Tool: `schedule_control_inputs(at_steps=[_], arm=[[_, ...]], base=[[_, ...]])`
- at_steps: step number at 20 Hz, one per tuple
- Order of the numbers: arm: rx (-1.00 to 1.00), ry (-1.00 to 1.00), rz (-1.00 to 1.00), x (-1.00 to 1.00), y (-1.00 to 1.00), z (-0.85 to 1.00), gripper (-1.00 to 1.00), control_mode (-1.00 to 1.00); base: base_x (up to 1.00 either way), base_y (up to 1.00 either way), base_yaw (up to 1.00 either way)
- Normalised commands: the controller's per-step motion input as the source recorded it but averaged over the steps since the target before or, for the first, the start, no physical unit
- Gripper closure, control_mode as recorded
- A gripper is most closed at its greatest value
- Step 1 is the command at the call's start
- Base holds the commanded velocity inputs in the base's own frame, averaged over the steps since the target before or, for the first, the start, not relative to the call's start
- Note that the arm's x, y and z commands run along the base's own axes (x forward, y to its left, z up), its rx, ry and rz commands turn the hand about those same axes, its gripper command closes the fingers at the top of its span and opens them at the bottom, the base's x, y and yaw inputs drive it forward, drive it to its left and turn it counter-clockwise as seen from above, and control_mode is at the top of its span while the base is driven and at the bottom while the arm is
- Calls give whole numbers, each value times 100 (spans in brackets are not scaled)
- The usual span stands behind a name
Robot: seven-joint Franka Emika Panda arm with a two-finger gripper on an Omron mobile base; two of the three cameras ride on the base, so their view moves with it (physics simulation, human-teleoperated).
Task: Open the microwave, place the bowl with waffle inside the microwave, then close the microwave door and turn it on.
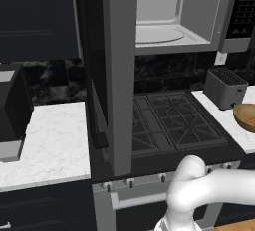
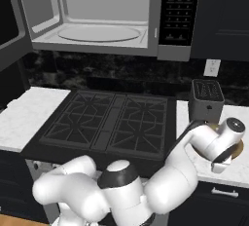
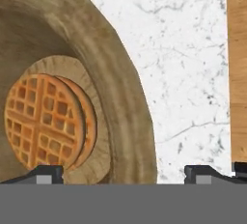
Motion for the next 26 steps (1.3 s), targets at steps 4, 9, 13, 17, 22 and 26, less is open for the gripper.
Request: schedule_control_inputs(at_steps=[4, 9, 13, 17, 22, 26], arm=[[0, -2, 0, 13, -16, -18, -100, -100], [0, -4, -1, 0, 0, -19, 100, -100], [0, -5, -2, 0, 0, -16, 100, -100], [0, -6, -2, 0, -1, -17, 100, -100], [0, -6, -1, -1, 0, -3, 100, -100], [0, -18, 0, -28, 0, 24, 100, -100]], base=[[0, 0, 0], [0, 0, 0], [0, 0, 0], [0, 0, 0], [0, 0, 0], [0, 0, 0]])
